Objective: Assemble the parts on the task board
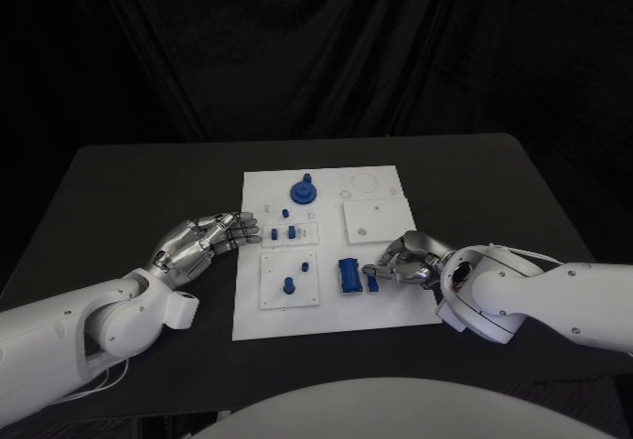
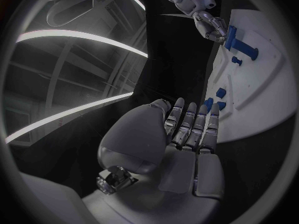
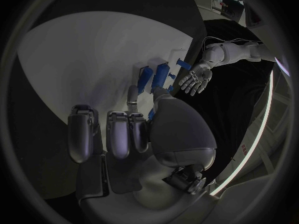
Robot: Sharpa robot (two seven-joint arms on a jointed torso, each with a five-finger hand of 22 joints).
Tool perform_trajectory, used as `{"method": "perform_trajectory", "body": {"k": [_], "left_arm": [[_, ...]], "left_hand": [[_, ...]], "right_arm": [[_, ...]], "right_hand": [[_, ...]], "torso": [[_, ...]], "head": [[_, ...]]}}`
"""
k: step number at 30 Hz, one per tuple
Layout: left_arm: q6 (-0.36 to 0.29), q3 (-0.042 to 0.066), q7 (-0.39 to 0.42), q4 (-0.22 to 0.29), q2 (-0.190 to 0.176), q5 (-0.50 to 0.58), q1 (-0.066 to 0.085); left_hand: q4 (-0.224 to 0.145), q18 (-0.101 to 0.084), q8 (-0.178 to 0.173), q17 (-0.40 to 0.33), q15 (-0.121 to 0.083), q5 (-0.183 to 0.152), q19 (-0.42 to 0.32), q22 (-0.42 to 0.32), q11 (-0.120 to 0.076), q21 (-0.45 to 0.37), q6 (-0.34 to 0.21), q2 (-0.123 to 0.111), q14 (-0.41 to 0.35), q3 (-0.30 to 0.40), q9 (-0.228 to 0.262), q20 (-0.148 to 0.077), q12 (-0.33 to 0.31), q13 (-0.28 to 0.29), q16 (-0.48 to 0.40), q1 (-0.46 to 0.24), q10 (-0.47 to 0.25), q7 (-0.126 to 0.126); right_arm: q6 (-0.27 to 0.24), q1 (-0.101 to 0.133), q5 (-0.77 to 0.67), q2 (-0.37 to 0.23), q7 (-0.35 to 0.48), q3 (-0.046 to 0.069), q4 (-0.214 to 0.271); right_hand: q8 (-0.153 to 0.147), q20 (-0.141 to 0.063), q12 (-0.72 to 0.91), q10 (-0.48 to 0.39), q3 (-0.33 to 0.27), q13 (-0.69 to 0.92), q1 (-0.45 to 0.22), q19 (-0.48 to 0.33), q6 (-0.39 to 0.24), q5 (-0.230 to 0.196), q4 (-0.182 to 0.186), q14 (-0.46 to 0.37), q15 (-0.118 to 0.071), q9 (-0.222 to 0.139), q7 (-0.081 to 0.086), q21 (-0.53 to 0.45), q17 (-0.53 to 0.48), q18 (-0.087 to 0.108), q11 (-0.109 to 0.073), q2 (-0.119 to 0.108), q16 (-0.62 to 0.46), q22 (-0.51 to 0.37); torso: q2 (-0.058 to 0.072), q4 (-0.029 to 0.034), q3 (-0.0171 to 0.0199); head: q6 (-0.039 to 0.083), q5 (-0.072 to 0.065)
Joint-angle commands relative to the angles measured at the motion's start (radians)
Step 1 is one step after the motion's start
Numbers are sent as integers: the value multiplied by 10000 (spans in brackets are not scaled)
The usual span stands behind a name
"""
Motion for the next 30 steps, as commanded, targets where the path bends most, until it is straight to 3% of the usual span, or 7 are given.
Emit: {"method": "perform_trajectory", "body": {"k": [1,7,14,17,21,23,30], "left_arm": [[186,6,91,1,19,-5,-27],[192,6,90,-3,11,-5,-43],[197,6,89,0,2,-5,-63],[197,6,92,9,-7,-5,-70],[192,6,94,24,-32,-5,-78],[183,6,99,34,-58,-5,-83],[166,6,99,46,-93,-6,-95]], "left_hand": [[-6,-85,45,3,32,53,70,14,96,59,25,19,-58,52,-14,8,45,6,0,91,2,141],[-6,-85,45,3,32,53,70,14,96,59,25,19,-58,52,-14,8,45,6,0,91,2,141],[-6,-85,45,3,32,53,70,14,96,59,25,19,-58,52,-14,8,45,6,0,91,2,141],[-6,-85,45,3,32,53,70,14,96,59,25,19,-58,52,-14,8,45,6,0,91,2,141],[-6,-85,45,3,32,53,70,14,96,59,25,19,-58,52,-14,8,45,6,0,91,2,141],[-6,-85,45,3,32,53,70,14,96,59,25,19,-58,52,-14,8,45,6,0,91,2,141],[-6,-85,45,3,32,53,70,14,96,59,25,19,-58,52,-14,8,45,6,0,91,2,141]], "right_arm": [[-64,-9,-222,-19,-271,2,29],[-436,-10,-247,-73,-11,2,39],[-768,-9,-254,-160,372,3,92],[-851,-9,-255,-254,613,2,157],[-893,-12,-255,-495,792,-1,370],[-845,-16,-255,-647,826,-3,522],[-180,-47,-269,-945,512,-19,804]], "right_hand": [[110,64,28,1044,-192,2631,-225,412,-130,-405,12,857,65,50,-6,-51,1705,203,91,30,-58,2154],[178,61,28,1044,-298,2631,-337,411,-162,-575,18,857,61,80,-13,-57,1706,205,86,60,-57,2152],[301,50,28,1044,-348,2631,-364,420,-165,-340,-2,859,45,134,-41,-41,1716,201,63,193,-52,2158],[372,35,28,1044,-331,2631,-109,415,-226,108,-73,857,28,165,-56,-55,1702,204,49,219,-57,2154],[454,7,28,1044,-143,2631,785,397,-357,1292,-347,848,2,173,-88,-96,1660,214,18,248,-73,2141],[469,1,28,1044,-114,2631,1004,395,-374,1465,-427,848,-4,159,-97,-102,1660,215,10,218,-73,2139],[962,-36,28,1044,-222,2631,1376,412,-306,1016,-565,858,-44,465,-161,-76,1709,209,-49,91,-53,2150]], "torso": [[-7,0,-2],[-2,-7,5],[3,-2,7],[5,4,10],[3,2,9],[0,-5,11],[5,9,4]], "head": [[0,6],[0,19],[0,2],[0,37],[0,56],[0,94],[0,11]]}}
